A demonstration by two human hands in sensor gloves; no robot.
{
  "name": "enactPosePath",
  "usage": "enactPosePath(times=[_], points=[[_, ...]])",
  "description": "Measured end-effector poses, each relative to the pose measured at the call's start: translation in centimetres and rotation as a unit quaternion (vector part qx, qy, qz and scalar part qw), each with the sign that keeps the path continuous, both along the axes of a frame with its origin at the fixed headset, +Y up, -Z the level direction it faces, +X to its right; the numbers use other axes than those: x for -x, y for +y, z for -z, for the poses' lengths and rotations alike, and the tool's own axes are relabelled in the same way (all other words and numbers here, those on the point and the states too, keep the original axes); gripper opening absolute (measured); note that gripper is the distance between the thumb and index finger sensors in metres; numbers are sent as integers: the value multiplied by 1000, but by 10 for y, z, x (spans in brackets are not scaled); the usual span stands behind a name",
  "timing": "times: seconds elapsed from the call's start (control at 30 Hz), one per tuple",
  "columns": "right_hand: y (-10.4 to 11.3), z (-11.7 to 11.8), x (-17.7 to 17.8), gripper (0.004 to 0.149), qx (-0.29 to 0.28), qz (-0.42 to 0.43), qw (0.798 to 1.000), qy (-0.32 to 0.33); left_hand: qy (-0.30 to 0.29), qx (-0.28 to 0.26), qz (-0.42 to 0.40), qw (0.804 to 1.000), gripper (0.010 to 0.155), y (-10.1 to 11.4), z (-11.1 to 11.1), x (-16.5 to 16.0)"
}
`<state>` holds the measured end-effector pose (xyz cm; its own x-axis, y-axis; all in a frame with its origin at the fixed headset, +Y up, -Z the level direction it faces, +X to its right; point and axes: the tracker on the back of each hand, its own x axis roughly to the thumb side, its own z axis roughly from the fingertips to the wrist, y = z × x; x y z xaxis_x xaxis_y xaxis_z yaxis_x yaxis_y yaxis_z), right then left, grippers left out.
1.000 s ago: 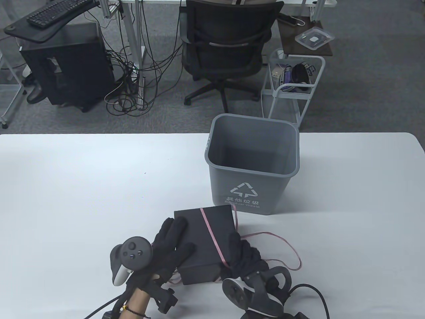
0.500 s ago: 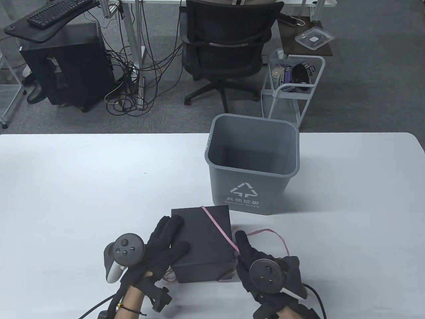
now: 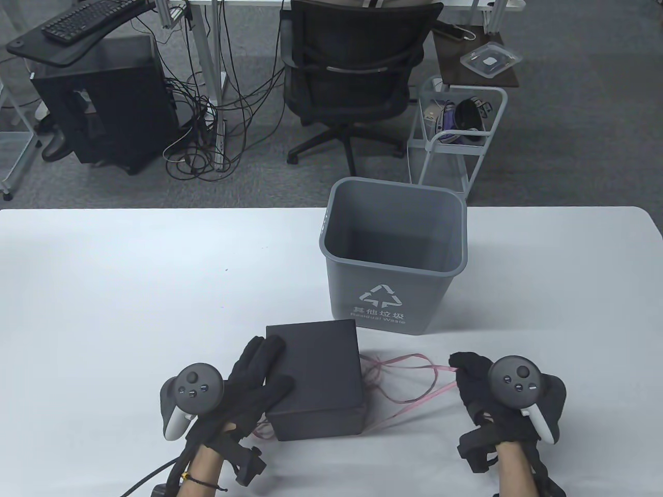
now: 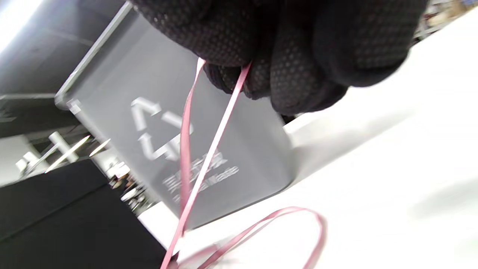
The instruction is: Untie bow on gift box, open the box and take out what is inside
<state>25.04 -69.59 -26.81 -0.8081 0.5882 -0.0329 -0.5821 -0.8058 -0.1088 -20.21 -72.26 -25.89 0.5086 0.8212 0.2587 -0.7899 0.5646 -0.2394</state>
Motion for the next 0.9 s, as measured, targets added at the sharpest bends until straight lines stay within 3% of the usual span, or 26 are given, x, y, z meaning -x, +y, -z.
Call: enactPosePath(times=[0.17, 0.33, 0.4, 0.5, 0.67, 0.83, 0.9], points=[[-8, 0, -39, 32, -4, 10, 993, -118, -2, 2, -5, 1000, 77, 0, 0, 1], [-7, -7, -65, 32, -25, -25, 973, -227, -4, 3, -5, 1000, 77, -1, 1, 2], [-6, -9, -66, 32, -43, -34, 969, -243, -6, 2, -5, 1000, 77, -1, 1, 2], [-5, -6, -49, 33, -57, -56, 977, -198, -13, 3, -7, 1000, 77, -1, 1, 1], [-5, 3, 20, 33, -69, -66, 995, 4, -17, 0, -7, 1000, 77, -2, 1, 0], [-25, 4, 95, 34, -26, -102, 975, 197, -21, 3, -11, 1000, 77, -2, 2, -1], [-35, 6, 113, 39, 4, -99, 970, 222, -21, 3, -12, 1000, 77, -3, 2, -1]])
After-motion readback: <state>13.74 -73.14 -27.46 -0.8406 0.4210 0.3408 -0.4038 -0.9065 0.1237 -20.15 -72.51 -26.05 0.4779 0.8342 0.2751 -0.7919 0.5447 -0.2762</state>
